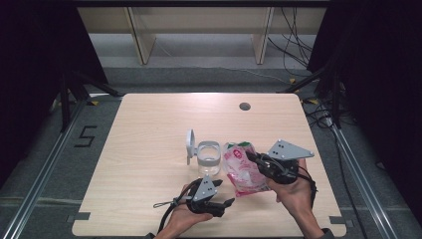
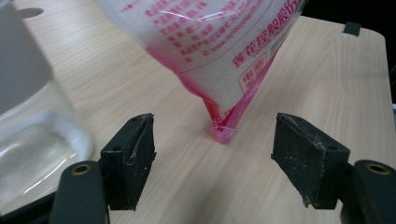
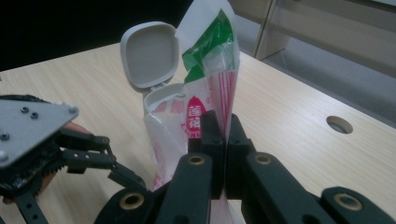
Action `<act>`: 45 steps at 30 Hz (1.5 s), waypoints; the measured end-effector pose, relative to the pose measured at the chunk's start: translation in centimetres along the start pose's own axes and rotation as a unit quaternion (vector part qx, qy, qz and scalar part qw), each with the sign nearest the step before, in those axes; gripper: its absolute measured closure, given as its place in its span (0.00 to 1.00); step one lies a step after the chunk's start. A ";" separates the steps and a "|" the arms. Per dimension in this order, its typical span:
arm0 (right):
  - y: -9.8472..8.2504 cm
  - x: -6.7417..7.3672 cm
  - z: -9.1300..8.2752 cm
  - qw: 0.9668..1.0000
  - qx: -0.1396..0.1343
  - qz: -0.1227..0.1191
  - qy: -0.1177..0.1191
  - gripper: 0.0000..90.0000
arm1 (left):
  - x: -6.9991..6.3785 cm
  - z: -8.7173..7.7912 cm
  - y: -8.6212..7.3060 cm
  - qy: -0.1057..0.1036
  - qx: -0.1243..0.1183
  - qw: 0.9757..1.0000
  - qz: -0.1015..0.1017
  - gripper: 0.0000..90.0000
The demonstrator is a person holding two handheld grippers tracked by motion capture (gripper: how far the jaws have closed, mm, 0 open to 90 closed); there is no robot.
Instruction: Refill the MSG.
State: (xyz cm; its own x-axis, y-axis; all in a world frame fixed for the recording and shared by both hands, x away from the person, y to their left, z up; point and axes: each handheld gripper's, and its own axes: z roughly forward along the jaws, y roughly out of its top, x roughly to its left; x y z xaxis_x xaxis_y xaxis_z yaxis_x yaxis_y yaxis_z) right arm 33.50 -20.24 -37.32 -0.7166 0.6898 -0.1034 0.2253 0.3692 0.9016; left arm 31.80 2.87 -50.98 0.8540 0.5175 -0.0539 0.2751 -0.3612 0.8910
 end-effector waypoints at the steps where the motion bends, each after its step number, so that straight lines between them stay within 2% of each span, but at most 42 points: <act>1: 0.1 -0.1 -0.1 1.000 0.000 -0.002 -0.003 1.00 | -0.1 0.3 0.1 -0.003 0.000 1.000 0.001 0.32; 2: 0.2 -0.1 -0.2 1.000 0.009 0.002 0.004 1.00 | -0.2 0.5 0.2 -0.002 -0.002 1.000 0.000 0.32; 4: 0.5 -0.4 -0.4 1.000 0.001 0.003 -0.001 1.00 | -0.2 1.0 0.5 0.006 0.010 1.000 0.007 0.32; 5: 0.7 -0.5 -0.5 1.000 -0.001 0.009 -0.003 1.00 | -0.5 1.3 0.6 0.019 0.009 1.000 0.001 0.32; 6: 1.0 -0.7 -0.7 1.000 -0.004 0.003 -0.004 1.00 | -0.6 1.5 0.8 0.035 0.022 0.999 0.016 0.32; 7: 1.3 -0.6 -0.9 1.000 -0.001 0.013 -0.004 1.00 | -0.8 1.8 1.0 0.041 0.025 0.998 0.026 0.32; 8: 1.6 -0.8 -1.0 1.000 -0.004 0.003 -0.005 1.00 | -1.1 2.1 1.2 0.050 0.023 0.998 0.027 0.31; 9: 1.9 -0.7 -1.2 1.000 -0.007 0.009 -0.008 1.00 | -1.1 2.5 1.4 0.053 0.026 0.998 0.029 0.31; 11: 2.7 -0.7 -1.5 1.000 -0.007 0.006 -0.004 1.00 | -1.1 3.1 1.8 0.063 0.023 0.997 0.028 0.32; 12: 3.0 -0.7 -1.7 1.000 -0.014 -0.002 -0.016 1.00 | -1.1 3.4 2.0 0.061 0.019 0.997 0.032 0.34; 14: 3.7 -0.7 -2.1 1.000 -0.012 -0.011 -0.014 1.00 | -1.2 3.9 2.2 0.059 0.012 0.998 0.027 0.36; 15: 4.0 -0.6 -2.2 1.000 -0.015 -0.007 -0.011 1.00 | -1.2 4.1 2.3 0.060 0.005 0.998 0.027 0.37; 17: 4.4 -0.5 -2.4 1.000 -0.019 -0.009 -0.016 1.00 | -1.3 4.3 2.4 0.064 -0.010 0.998 0.022 0.48; 18: 4.6 -0.4 -2.5 1.000 -0.017 -0.006 -0.013 1.00 | -1.3 4.5 2.4 0.062 -0.017 0.998 0.017 0.48; 19: 4.7 -0.4 -2.5 1.000 -0.015 -0.009 -0.012 1.00 | -1.3 4.5 2.4 0.048 -0.030 0.998 0.013 0.53; 20: 4.7 -0.3 -2.5 1.000 -0.015 -0.009 -0.012 1.00 | -1.3 4.4 2.5 0.054 -0.033 0.998 0.016 0.59; 21: 4.7 -0.3 -2.5 1.000 -0.021 -0.010 -0.013 1.00 | -1.3 4.4 2.4 0.051 -0.041 0.998 0.017 0.62; 22: 4.6 -0.2 -2.5 1.000 -0.015 -0.009 -0.007 1.00 | -1.4 4.3 2.4 0.056 -0.043 0.997 0.018 0.69; 24: 4.4 -0.2 -2.3 1.000 -0.018 -0.012 -0.009 1.00 | -1.4 4.3 2.1 0.068 -0.060 0.996 0.005 0.76; 25: 4.3 -0.1 -2.2 1.000 -0.014 -0.007 -0.005 1.00 | -1.3 4.3 2.0 0.066 -0.059 0.996 -0.004 0.80; 26: 4.2 -0.2 -2.1 1.000 -0.017 -0.008 -0.006 1.00 | -1.3 4.5 2.0 0.061 -0.063 0.996 -0.010 0.80; 28: 4.1 -0.4 -2.1 1.000 -0.017 -0.004 -0.002 1.00 | -1.3 4.5 2.1 0.069 -0.060 0.996 -0.012 0.81; 29: 4.1 -0.5 -2.0 1.000 -0.021 0.002 -0.002 1.00 | -1.3 4.6 2.1 0.065 -0.071 0.995 -0.012 0.81; 30: 4.2 -0.5 -2.2 1.000 -0.016 0.000 -0.002 1.00 | -1.4 4.6 2.1 0.067 -0.074 0.995 -0.015 0.82; 31: 4.3 -0.6 -2.2 1.000 -0.024 -0.007 -0.012 1.00 | -1.5 4.6 2.2 0.070 -0.075 0.995 -0.016 0.82; 32: 4.4 -0.7 -2.2 1.000 -0.025 -0.006 -0.012 1.00 | -1.6 4.6 2.2 0.070 -0.075 0.995 -0.019 0.83; 35: 4.8 -0.7 -1.9 1.000 -0.022 -0.011 -0.013 1.00 | -1.9 4.9 2.2 0.067 -0.081 0.994 -0.029 0.83; 39: 5.2 -0.8 -1.0 1.000 -0.012 -0.006 -0.007 1.00 | -2.1 5.3 2.2 0.078 -0.087 0.992 -0.037 0.84; 40: 5.3 -0.8 -0.8 1.000 -0.002 0.000 0.000 1.00 | -2.1 5.3 2.2 0.078 -0.085 0.992 -0.047 0.84; 41: 5.4 -0.9 -0.6 1.000 -0.001 -0.006 -0.001 1.00 | -1.9 5.5 2.1 0.068 -0.093 0.992 -0.051 0.84; 42: 5.5 -0.9 -0.3 1.000 -0.005 -0.006 -0.003 1.00 | -1.9 5.5 2.1 0.071 -0.093 0.991 -0.061 0.84; 43: 5.7 -1.1 -0.1 1.000 -0.003 -0.013 -0.008 1.00 | -1.8 5.7 2.1 0.062 -0.101 0.991 -0.067 0.84; 45: 6.0 -1.1 0.4 1.000 0.002 -0.004 -0.003 1.00 | -1.8 5.8 2.2 0.069 -0.102 0.989 -0.076 0.84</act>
State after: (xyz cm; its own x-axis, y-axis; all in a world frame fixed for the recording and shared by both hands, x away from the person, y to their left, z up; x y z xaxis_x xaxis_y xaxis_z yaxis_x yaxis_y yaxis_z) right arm 35.85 -18.52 -31.98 -0.7138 0.6911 -0.1137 0.2221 0.3772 0.8991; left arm 33.44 -3.30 -51.55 0.7368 0.6604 -0.1451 0.2895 -0.1141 0.9503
